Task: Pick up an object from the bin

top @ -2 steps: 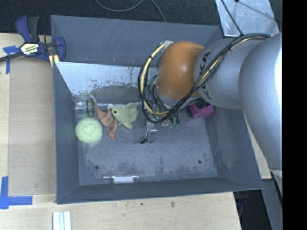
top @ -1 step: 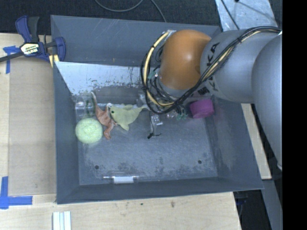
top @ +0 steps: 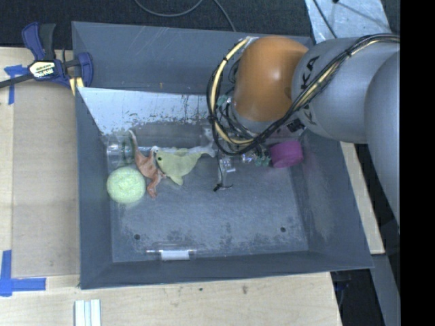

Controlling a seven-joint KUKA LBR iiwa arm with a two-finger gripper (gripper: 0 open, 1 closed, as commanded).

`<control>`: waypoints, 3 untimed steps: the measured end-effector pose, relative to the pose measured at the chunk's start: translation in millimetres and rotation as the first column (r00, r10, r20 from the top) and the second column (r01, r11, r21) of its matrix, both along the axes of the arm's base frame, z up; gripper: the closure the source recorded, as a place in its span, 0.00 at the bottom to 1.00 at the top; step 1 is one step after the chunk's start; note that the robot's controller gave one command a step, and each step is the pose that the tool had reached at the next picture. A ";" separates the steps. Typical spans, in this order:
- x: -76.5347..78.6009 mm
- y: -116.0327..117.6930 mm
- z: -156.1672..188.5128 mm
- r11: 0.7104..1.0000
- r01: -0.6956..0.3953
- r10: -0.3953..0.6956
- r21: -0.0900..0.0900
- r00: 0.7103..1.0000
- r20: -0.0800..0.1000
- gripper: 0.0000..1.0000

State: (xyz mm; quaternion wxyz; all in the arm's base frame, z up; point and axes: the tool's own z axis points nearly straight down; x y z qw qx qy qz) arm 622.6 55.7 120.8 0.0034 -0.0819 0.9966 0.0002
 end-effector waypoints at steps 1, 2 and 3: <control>5.5 13.3 -52.1 0.995 0.103 -0.103 0.000 0.995 -0.006 0.00; 5.1 16.7 -49.1 0.994 -0.107 0.107 -0.001 0.994 -0.002 1.00; 5.1 16.7 -49.1 0.994 -0.107 0.107 -0.001 0.994 -0.002 1.00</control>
Offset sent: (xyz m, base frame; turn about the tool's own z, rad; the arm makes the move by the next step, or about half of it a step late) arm 0.0033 0.0174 -0.0508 -0.1091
